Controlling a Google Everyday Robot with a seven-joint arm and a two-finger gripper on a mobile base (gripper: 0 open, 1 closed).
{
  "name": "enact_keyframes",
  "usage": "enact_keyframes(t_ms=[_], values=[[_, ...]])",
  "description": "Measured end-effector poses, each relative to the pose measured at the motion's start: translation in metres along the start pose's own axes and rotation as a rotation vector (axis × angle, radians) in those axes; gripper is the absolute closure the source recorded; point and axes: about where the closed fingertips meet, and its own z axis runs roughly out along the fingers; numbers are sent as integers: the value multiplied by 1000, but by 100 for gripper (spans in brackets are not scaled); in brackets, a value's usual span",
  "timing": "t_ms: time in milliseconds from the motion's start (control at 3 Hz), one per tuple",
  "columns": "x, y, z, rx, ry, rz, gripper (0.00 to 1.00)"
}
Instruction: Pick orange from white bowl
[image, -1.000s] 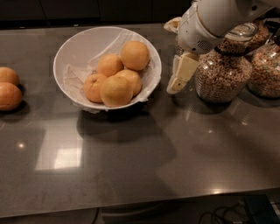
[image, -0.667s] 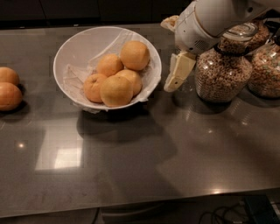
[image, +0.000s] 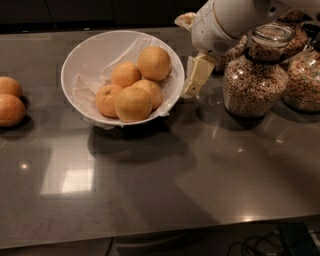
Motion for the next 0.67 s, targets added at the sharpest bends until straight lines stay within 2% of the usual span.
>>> enact_keyframes(t_ms=[333,667], values=[[-1,-1,-1,19,-14,7,0],[-7,-9,8,25,-48,-11,0]])
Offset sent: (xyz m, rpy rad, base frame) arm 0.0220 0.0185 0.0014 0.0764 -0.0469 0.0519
